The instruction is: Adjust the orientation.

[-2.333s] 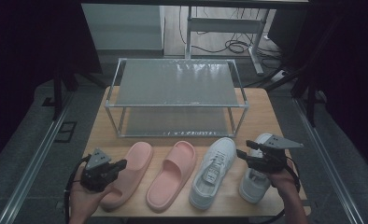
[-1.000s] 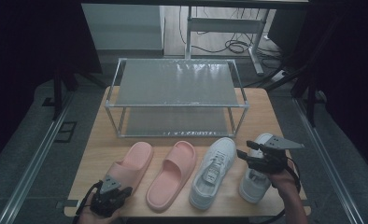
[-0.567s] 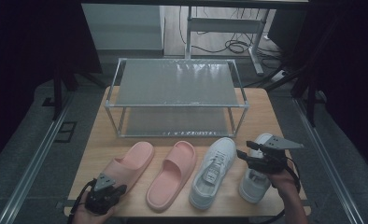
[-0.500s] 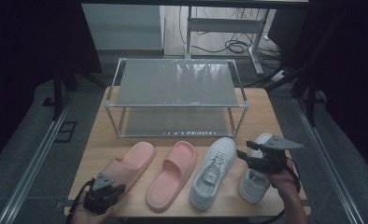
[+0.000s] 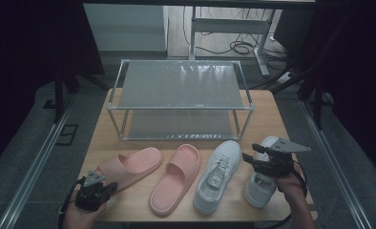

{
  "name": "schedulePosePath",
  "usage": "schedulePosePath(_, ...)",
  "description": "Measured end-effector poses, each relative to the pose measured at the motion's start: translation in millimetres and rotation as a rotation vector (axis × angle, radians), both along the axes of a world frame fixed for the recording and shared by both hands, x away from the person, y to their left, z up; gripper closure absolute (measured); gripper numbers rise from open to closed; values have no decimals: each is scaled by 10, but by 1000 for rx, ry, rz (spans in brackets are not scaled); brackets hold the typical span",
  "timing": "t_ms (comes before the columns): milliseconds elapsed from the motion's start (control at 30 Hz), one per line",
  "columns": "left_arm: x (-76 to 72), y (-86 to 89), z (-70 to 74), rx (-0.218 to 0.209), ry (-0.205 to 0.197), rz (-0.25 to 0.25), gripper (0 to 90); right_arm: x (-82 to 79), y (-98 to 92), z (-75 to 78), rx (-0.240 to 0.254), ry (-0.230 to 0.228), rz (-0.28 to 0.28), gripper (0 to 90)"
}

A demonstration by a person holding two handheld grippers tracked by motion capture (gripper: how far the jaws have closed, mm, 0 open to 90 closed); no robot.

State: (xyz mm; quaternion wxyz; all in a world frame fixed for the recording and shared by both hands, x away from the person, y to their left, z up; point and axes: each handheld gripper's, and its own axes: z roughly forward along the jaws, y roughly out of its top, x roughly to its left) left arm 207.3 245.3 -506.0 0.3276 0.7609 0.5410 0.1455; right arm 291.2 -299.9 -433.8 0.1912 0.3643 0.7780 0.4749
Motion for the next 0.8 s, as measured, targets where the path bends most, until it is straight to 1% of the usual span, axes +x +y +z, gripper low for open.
schedulePosePath(200, 84, 96, -1, -3, 5, 21, 900, -2, 0, 4, -1, 0, 0, 420)
schedulePosePath(267, 128, 128, 1, 0, 8, 27, 900, 0, 2, 0, -1, -1, 0, 420)
schedulePosePath(533, 312, 244, -8, -15, 12, 55, 900, 1, -2, -2, -6, 2, 0, 421)
schedulePosePath(700, 363, 271, 0, -8, 14, 67, 900, 0, -1, -3, -5, 0, 0, 421)
schedulePosePath(800, 338, 237, 34, -14, 4, 60, 900, 3, -11, -3, -6, 1, -3, 421)
